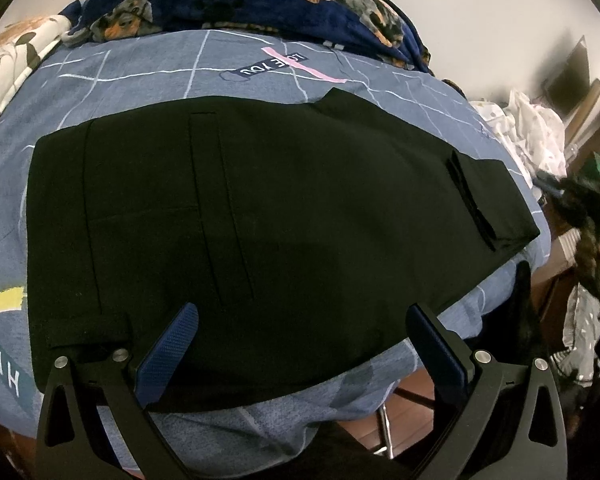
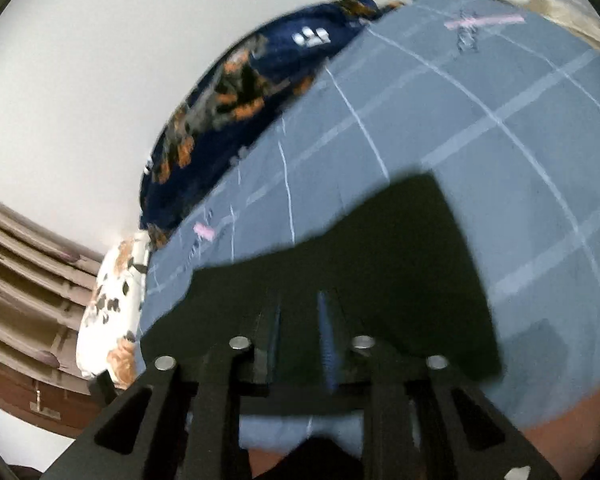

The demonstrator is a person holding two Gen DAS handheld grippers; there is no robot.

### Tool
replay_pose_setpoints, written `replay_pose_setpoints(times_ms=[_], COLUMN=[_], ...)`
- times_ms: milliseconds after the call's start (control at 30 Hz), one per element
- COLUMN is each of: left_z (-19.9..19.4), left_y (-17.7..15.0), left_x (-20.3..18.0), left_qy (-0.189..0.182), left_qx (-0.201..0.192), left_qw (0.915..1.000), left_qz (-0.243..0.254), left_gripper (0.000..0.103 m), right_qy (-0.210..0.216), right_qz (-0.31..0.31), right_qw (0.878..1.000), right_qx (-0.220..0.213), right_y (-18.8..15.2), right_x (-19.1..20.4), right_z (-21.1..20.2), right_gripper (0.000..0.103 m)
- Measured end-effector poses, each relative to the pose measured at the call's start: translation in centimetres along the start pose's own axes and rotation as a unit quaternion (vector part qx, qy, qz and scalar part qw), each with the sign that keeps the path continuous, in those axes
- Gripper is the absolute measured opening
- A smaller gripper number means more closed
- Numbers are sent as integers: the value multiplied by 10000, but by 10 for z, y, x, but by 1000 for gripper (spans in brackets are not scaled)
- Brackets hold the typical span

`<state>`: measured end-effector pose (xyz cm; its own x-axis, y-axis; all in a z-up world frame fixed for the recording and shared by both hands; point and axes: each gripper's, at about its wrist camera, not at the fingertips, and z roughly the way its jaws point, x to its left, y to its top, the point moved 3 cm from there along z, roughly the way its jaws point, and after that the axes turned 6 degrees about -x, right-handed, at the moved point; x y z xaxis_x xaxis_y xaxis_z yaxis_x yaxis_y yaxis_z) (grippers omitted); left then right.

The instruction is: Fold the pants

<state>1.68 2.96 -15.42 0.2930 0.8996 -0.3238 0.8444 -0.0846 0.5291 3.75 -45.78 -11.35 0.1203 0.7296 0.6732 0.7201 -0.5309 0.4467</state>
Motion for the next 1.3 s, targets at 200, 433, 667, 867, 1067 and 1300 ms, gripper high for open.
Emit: replay_pose_setpoints(times_ms=[200,433,667,867,1067,1300], left_z=[2,5,7,7,7,7], left_y=[0,-1,-2,-2,-3,-2], left_x=[-3,-4,-5,-5,-4,-5], left_qy=[101,201,274,229,271,260], left_qx=[54,111,139,123,130,122], left_qw=[9999,9995,9990,9993,9990,9990], left_qz=[89,217,329,278,340,330], left_gripper=[103,103,103,103,103,103], right_qy=[-734,-1027,-715,-577,-697,36], right_qz=[-361,-140,-75,16,114,305], right_qw=[9965,9946,9974,9977,9974,9973], right_qx=[-168,110,-104,-351,-119,-669], right_y=[37,26,30,35,29,12], right_x=[-30,-62,-60,-70,-82,-76], right_z=[20,48,36,20,32,-23], right_gripper=[12,4,11,11,2,12])
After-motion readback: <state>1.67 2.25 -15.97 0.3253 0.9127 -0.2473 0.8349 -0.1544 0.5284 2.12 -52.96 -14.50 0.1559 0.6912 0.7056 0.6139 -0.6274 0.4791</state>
